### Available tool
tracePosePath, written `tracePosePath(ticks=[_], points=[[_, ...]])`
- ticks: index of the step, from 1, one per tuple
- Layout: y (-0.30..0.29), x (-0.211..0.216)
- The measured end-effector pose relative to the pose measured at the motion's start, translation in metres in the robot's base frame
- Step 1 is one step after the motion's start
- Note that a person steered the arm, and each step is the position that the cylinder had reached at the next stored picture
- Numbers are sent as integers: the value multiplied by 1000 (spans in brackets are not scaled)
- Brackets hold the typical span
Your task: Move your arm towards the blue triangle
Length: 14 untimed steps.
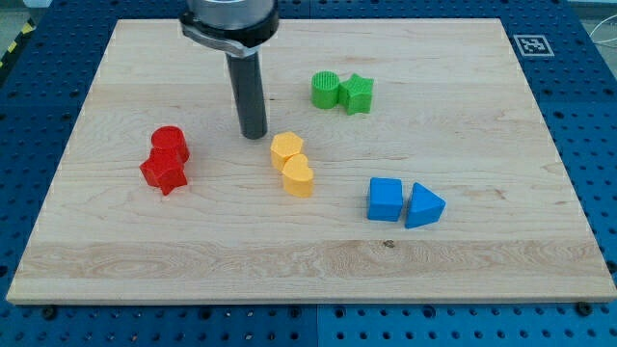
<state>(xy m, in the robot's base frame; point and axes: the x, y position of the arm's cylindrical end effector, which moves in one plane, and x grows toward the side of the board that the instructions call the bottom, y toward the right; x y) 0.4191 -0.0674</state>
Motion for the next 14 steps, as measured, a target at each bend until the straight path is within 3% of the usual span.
tracePosePath(ticks=[8,11,14], points=[[79,3],[131,31],[149,60]])
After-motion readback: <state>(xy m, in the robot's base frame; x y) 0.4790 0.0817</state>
